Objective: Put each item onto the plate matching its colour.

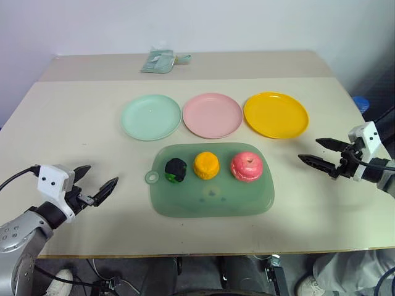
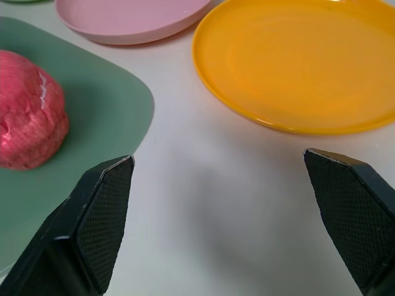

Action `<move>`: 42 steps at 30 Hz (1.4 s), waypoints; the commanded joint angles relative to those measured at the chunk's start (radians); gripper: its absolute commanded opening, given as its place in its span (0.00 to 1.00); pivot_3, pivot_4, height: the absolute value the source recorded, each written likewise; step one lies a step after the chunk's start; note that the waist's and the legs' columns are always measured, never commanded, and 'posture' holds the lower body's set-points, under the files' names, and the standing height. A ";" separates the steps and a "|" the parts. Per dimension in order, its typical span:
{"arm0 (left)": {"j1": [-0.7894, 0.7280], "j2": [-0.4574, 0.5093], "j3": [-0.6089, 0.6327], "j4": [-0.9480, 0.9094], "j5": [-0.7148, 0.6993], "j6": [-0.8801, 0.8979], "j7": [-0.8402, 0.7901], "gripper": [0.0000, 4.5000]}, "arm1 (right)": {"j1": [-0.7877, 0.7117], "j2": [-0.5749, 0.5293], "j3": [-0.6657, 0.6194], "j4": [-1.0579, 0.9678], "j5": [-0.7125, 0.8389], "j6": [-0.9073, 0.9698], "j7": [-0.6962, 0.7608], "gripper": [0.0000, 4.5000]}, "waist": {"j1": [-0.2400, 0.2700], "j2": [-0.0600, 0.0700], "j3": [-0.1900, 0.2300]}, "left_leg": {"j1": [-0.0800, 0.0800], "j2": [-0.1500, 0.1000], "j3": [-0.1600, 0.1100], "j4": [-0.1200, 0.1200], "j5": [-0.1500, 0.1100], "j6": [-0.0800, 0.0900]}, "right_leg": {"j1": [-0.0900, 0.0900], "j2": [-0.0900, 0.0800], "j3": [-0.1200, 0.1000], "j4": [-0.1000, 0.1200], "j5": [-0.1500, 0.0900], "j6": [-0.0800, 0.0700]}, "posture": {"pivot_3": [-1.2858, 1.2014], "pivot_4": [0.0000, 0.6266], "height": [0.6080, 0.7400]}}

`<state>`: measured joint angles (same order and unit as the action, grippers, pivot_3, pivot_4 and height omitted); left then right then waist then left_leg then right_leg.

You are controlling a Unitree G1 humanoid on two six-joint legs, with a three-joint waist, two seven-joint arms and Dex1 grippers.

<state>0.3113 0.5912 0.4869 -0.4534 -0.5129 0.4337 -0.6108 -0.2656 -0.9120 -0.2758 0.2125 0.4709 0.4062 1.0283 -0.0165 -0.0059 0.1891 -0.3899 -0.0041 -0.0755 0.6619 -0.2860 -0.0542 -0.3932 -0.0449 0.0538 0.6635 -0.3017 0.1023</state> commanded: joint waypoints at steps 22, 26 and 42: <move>-0.330 -0.024 -0.158 0.114 -0.058 0.016 -0.035 1.00 | 0.065 0.089 -0.155 -0.218 0.046 0.029 -0.168 0.99 | 0.006 0.000 0.000 | -0.001 -0.001 -0.001 0.001 0.000 0.000 | 0.001 0.001 -0.001 0.000 0.000 0.000 | 0.52 0.24 1.00; -0.463 0.003 -0.255 0.203 -0.043 0.005 -0.144 1.00 | 0.184 0.075 -0.212 -0.368 0.109 0.101 -0.154 0.99 | 0.005 0.000 0.000 | -0.001 -0.001 -0.001 0.001 0.000 0.000 | 0.001 0.001 -0.001 0.000 0.000 0.000 | 0.52 0.24 1.00; -0.725 0.080 -0.684 0.450 0.234 -0.144 -0.493 1.00 | 0.414 0.113 -0.225 -0.623 0.186 0.177 -0.147 0.99 | 0.004 0.000 0.000 | -0.001 -0.002 0.000 0.001 0.000 0.000 | 0.001 0.002 -0.001 0.000 0.000 0.001 | 0.52 0.24 1.00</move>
<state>-0.4017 0.6610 -0.1783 -0.0183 -0.3238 0.3244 -1.0955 0.1441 -0.8034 -0.4583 -0.3739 0.6382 0.6009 0.8807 -0.0125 -0.0064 0.1892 -0.3904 -0.0064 -0.0758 0.6631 -0.2860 -0.0542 -0.3921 -0.0432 0.0526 0.6639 -0.3018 0.1029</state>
